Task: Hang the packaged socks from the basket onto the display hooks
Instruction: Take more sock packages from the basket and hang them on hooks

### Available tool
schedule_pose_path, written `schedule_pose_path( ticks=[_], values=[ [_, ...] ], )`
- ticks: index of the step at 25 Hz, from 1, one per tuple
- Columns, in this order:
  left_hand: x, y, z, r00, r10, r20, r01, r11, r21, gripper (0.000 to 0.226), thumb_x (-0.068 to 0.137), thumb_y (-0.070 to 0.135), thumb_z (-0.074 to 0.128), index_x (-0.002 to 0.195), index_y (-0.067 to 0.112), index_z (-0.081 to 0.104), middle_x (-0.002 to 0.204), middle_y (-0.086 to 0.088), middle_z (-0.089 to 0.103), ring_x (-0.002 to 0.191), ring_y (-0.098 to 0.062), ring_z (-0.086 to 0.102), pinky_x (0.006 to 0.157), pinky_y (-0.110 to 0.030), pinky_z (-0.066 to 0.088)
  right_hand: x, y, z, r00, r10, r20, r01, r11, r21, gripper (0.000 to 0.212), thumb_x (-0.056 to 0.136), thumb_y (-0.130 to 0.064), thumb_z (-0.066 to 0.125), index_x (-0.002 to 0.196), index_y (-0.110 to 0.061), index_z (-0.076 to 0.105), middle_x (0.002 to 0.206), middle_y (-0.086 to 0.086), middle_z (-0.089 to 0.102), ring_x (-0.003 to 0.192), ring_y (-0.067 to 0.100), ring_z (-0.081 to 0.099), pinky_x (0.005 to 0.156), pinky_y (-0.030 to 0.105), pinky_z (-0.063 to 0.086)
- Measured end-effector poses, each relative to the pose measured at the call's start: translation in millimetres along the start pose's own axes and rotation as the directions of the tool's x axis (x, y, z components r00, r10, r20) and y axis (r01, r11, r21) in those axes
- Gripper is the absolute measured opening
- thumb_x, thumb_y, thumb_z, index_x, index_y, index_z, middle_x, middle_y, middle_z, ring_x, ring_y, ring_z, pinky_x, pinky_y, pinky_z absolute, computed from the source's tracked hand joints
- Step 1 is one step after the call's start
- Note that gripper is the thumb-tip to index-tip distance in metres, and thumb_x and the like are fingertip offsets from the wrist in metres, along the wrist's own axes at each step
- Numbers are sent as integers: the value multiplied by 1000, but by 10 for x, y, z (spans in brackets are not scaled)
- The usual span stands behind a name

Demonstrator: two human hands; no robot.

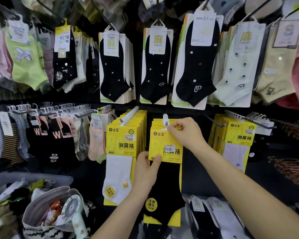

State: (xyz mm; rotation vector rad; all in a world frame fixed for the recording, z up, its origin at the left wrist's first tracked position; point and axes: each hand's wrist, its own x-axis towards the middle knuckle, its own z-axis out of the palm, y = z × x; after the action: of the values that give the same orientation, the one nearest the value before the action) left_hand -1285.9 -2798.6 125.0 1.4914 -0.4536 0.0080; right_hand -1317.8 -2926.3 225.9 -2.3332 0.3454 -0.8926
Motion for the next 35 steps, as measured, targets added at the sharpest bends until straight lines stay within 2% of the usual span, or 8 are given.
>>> schedule_pose_path(
  ticks=[6,12,16,23,26,29,32,35],
  values=[
    [30,73,63,870,492,-28,-455,825,336,60,88,28,56,140,17,29,136,15,28,127,4,24,102,-8,21,-156,228,120,994,88,-58,-74,973,218,54,81,-37,68,127,-23,45,121,-3,47,109,12,47,92,30,43],
    [592,313,155,994,56,98,-43,991,-124,50,98,45,31,141,22,39,147,1,41,135,-16,36,114,-35,25,-316,353,362,992,34,119,-84,891,447,60,88,-26,62,140,-26,33,119,-10,62,111,10,58,98,34,46],
    [640,280,140,989,0,148,49,945,-324,49,97,49,24,88,38,71,98,2,73,95,-13,68,82,-32,54,-258,424,382,980,98,176,-183,794,579,56,90,-38,55,141,-34,32,118,-23,60,99,-8,60,80,14,46],
    [955,524,120,961,-225,159,272,863,-426,47,92,32,37,53,25,61,64,1,62,59,-18,59,65,-29,46,243,455,275,886,372,278,-453,563,691,61,95,-59,23,144,-23,33,146,-1,40,138,20,32,117,41,16],
    [1033,639,176,935,-299,190,350,857,-378,30,91,28,38,61,27,35,77,-4,40,67,-22,37,66,-36,33,315,409,312,878,345,333,-475,530,703,48,94,-60,26,103,-30,63,91,-4,73,96,18,65,99,39,42],
    [1110,619,211,945,-284,162,324,885,-335,30,93,27,37,64,29,29,81,-1,36,76,-25,33,68,-37,30,289,434,359,897,322,304,-438,554,708,49,95,-56,31,70,-27,62,58,-5,69,70,15,65,89,37,45],
    [967,612,162,947,-244,211,310,867,-390,24,93,34,35,70,29,42,79,0,42,71,-18,41,64,-32,36,203,412,319,913,289,288,-405,565,719,51,95,-57,26,75,-31,65,69,-12,71,72,6,66,82,30,45],
    [761,386,94,982,-125,144,167,927,-337,31,95,47,36,105,30,60,112,6,62,107,-16,58,95,-37,46,0,535,381,966,228,125,-250,681,689,57,90,-66,27,135,-34,43,122,-22,55,110,-4,51,93,18,34]
  ],
)
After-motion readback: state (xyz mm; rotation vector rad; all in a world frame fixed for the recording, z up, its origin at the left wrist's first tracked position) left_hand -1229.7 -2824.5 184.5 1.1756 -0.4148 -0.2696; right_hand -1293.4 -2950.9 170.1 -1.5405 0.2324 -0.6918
